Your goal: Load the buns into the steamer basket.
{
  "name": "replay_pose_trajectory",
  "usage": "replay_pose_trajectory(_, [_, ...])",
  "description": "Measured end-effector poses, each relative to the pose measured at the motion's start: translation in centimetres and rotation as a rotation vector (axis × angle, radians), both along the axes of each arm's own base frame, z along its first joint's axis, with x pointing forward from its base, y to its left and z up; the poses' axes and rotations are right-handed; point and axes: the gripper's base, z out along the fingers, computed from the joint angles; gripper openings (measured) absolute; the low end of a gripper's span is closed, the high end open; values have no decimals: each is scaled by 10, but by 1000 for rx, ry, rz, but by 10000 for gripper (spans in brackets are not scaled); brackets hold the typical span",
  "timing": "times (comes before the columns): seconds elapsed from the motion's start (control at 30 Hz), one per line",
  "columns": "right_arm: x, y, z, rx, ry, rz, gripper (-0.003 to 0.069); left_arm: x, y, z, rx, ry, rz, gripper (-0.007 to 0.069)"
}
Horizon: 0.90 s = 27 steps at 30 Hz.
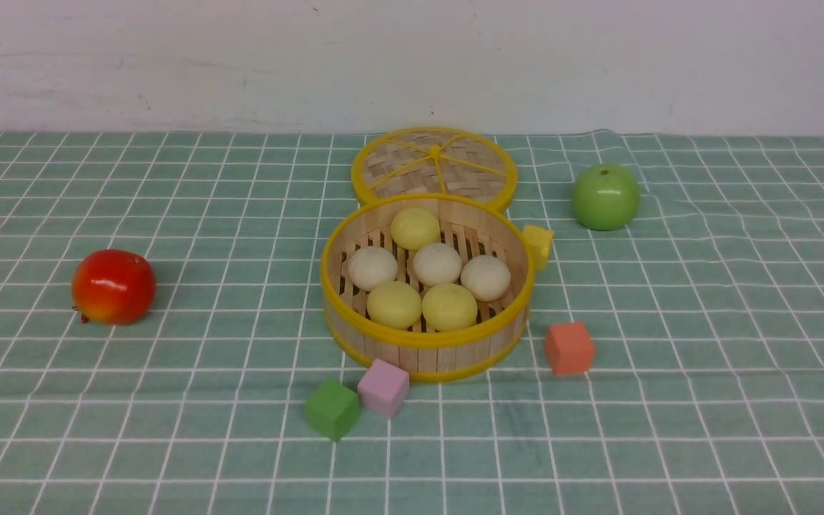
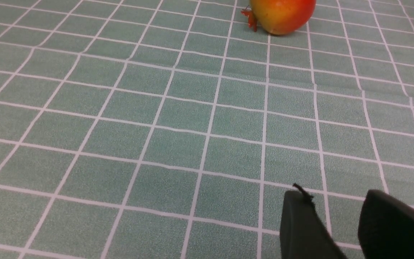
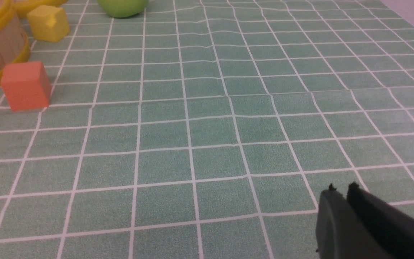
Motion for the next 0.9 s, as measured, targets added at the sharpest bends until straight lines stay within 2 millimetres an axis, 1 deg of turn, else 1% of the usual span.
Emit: replay_pose_trajectory(0.9, [0, 0, 0, 0, 1, 0, 77, 0, 0, 0, 0, 0, 0, 238])
